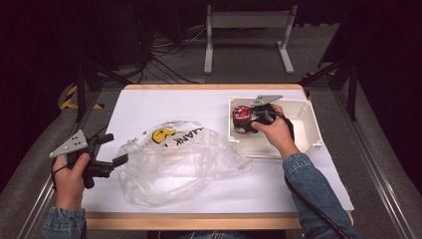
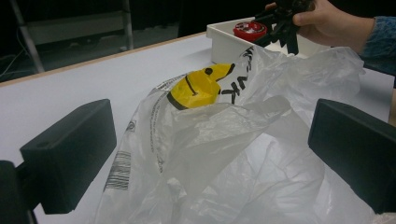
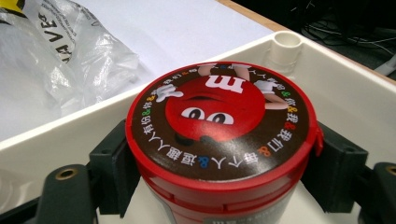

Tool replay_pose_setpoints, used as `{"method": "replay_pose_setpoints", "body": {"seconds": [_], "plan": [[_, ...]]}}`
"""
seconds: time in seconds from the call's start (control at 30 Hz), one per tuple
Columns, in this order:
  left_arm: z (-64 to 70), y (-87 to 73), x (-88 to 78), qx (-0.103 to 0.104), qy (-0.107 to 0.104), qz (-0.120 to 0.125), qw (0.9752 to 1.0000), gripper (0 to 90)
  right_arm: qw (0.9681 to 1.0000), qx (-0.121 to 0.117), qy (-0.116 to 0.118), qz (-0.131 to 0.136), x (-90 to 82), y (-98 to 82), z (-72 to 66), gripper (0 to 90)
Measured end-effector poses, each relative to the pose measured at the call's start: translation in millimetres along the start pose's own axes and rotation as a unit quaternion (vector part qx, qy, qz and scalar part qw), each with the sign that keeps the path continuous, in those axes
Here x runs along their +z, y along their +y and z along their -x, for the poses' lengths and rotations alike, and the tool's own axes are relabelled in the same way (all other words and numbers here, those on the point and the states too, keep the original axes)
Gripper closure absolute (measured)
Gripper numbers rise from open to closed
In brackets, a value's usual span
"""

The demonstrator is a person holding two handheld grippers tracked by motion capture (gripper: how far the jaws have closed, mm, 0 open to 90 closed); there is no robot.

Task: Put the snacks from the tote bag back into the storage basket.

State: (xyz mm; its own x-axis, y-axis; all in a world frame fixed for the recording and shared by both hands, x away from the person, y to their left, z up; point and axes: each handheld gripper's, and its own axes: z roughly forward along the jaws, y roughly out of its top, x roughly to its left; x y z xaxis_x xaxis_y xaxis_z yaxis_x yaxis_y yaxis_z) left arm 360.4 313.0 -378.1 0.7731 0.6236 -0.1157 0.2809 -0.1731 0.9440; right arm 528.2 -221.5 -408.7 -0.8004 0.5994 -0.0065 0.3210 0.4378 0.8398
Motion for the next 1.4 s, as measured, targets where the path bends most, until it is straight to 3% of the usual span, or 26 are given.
{"method": "replay_pose_setpoints", "body": {"seconds": [0.67,1.4], "plan": [[-0.2,-0.2,-0.5,0.001,0.001,0.001,1.0,1.8,1.0,0.002,0.005,0.004,7.1,-14.8,-2.5,23.1],[0.7,-0.6,2.1,-0.003,0.001,-0.005,1.0,1.8,0.9999,-0.003,0.013,0.005,9.2,-16.9,-5.4,22.9]]}}
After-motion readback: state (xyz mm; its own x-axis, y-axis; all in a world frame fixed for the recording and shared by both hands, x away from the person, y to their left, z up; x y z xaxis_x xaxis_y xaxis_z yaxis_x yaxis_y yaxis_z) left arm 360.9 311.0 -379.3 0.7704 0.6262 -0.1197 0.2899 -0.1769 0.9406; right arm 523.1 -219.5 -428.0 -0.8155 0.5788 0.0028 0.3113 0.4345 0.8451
